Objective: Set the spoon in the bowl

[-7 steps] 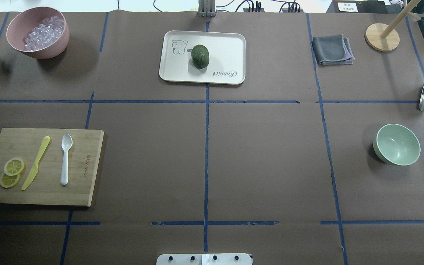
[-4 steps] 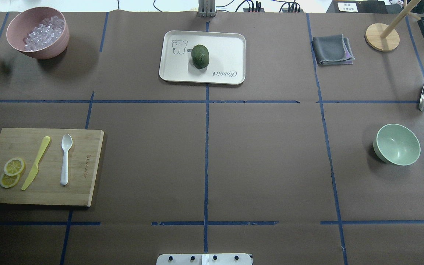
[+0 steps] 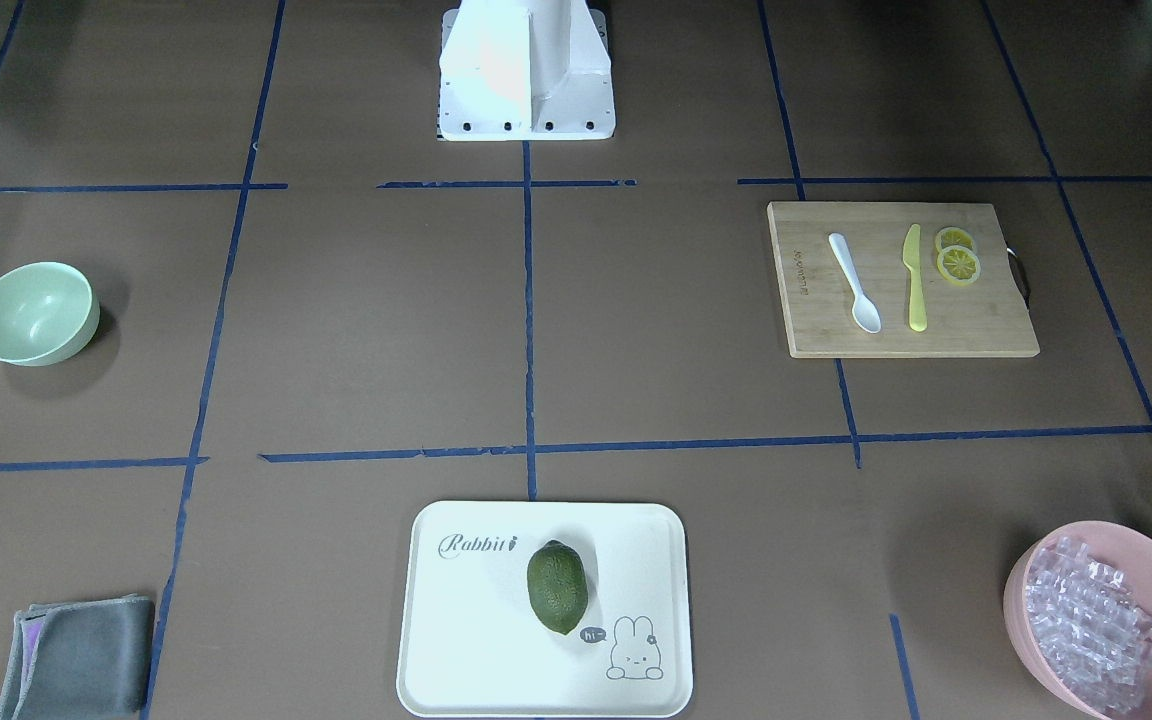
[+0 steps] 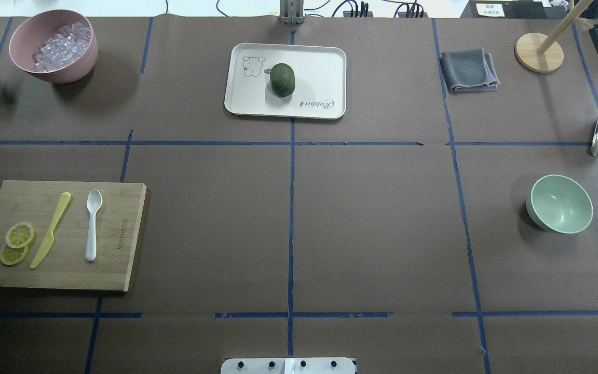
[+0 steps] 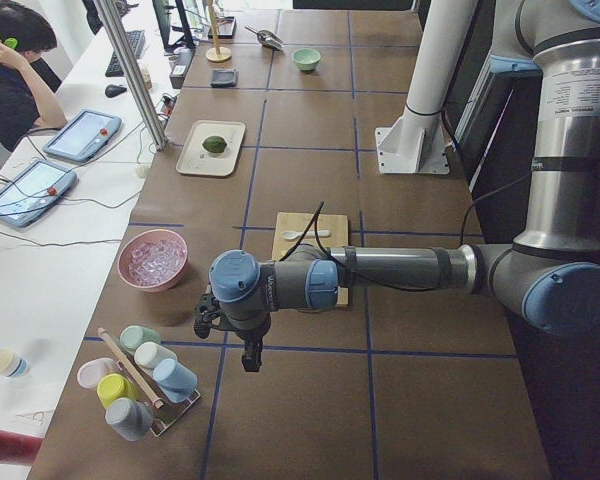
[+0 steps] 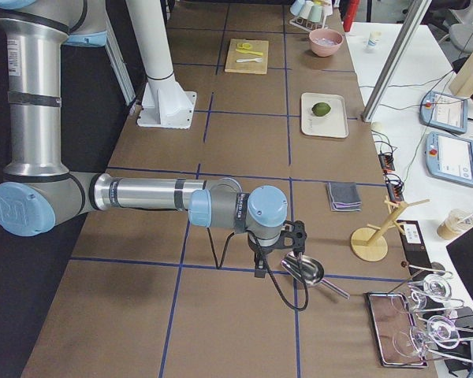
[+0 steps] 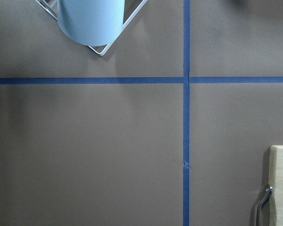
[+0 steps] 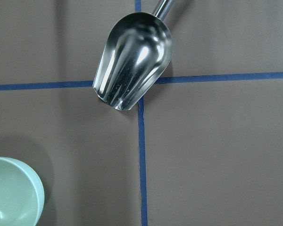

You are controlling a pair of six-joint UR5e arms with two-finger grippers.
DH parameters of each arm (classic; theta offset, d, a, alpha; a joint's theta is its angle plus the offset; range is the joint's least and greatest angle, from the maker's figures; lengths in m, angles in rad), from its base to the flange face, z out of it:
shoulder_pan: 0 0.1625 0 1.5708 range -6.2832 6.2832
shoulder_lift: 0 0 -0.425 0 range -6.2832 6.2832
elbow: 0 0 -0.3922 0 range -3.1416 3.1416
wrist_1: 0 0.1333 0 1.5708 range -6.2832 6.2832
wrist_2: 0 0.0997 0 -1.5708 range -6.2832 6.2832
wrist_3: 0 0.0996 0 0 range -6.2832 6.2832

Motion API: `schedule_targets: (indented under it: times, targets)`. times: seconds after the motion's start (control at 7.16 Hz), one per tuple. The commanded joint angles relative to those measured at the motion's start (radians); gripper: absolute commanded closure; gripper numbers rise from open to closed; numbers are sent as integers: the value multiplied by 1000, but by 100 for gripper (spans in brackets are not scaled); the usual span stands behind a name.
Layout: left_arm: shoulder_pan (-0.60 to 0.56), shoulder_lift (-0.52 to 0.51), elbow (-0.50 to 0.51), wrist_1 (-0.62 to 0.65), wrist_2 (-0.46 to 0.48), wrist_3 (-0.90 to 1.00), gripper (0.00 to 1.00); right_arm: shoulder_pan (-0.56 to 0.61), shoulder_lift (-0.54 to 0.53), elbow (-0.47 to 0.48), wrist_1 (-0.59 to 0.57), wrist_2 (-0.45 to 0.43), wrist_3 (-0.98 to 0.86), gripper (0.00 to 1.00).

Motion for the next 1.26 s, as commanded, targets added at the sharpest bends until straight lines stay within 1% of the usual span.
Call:
schedule_targets:
  times: [0.0, 0.14, 0.28, 0.42, 0.56, 0.7, 0.84, 0.98, 1.12]
  targets:
    - [1, 0, 0, 0, 0, 1, 0, 0, 2, 5, -2, 3, 2, 0]
    - [1, 2, 0, 0, -3, 2, 0, 0, 18, 37, 2, 23, 0, 0]
    - [-1, 2, -5, 0, -3, 4, 0, 0, 17, 33, 5, 25, 0, 0]
    - [-1, 2, -6, 0, -3, 4, 0, -31, 52, 51, -1, 11, -1, 0]
    - [-1, 2, -9, 0, -5, 4, 0, -33, 75, 4, 5, 31, 20, 0]
    - [-1, 2, -11, 0, -3, 2, 0, -37, 68, -13, 74, 52, 21, 0]
    - [-1, 2, -11, 0, -3, 2, 0, -96, 37, -13, 142, 49, 47, 0]
    - [-1, 2, -12, 0, -5, -1, 0, -152, 37, -7, 194, 43, 215, 0]
    - [-1, 2, -12, 0, -5, -1, 0, -228, -15, -8, 379, 37, 377, 0]
